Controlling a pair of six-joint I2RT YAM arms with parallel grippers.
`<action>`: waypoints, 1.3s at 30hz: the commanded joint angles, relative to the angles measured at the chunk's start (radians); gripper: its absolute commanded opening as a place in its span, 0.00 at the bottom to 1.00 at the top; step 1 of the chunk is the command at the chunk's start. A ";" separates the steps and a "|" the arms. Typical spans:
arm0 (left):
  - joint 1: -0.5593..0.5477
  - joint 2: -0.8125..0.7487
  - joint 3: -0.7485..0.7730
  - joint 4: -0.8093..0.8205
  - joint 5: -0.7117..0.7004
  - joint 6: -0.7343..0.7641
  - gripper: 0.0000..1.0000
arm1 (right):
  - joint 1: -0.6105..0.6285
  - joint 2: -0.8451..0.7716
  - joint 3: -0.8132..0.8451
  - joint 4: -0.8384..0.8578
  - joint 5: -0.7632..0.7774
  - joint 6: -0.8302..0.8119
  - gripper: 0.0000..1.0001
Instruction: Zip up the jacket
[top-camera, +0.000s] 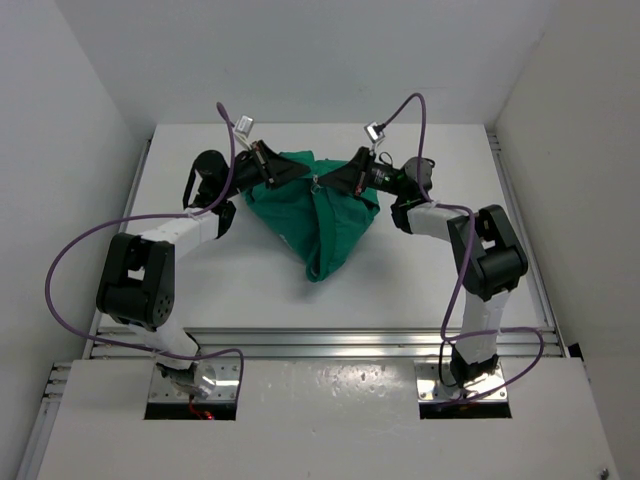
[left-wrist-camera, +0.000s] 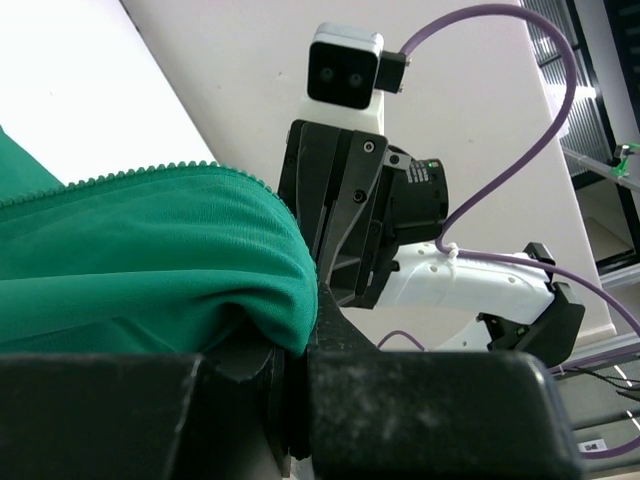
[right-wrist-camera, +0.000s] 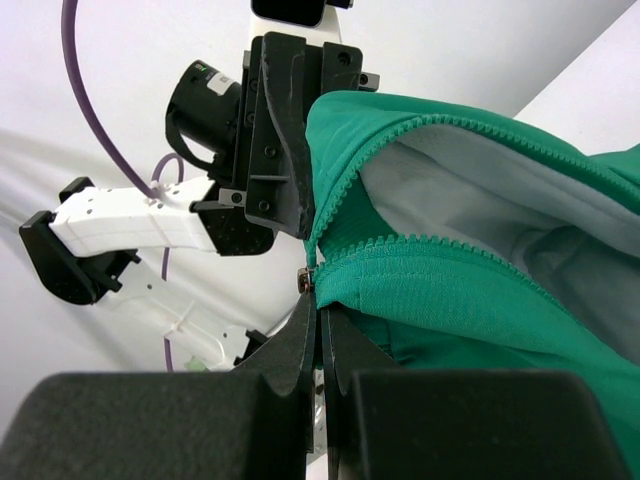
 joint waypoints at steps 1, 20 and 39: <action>-0.012 -0.032 0.014 0.016 0.028 0.024 0.00 | -0.004 0.004 0.053 0.155 0.008 -0.015 0.00; -0.049 -0.070 -0.005 -0.083 0.086 0.245 0.00 | -0.016 0.020 0.081 0.155 0.020 0.002 0.00; -0.076 -0.089 0.015 -0.208 0.130 0.389 0.10 | -0.019 0.018 0.070 0.156 0.016 -0.004 0.00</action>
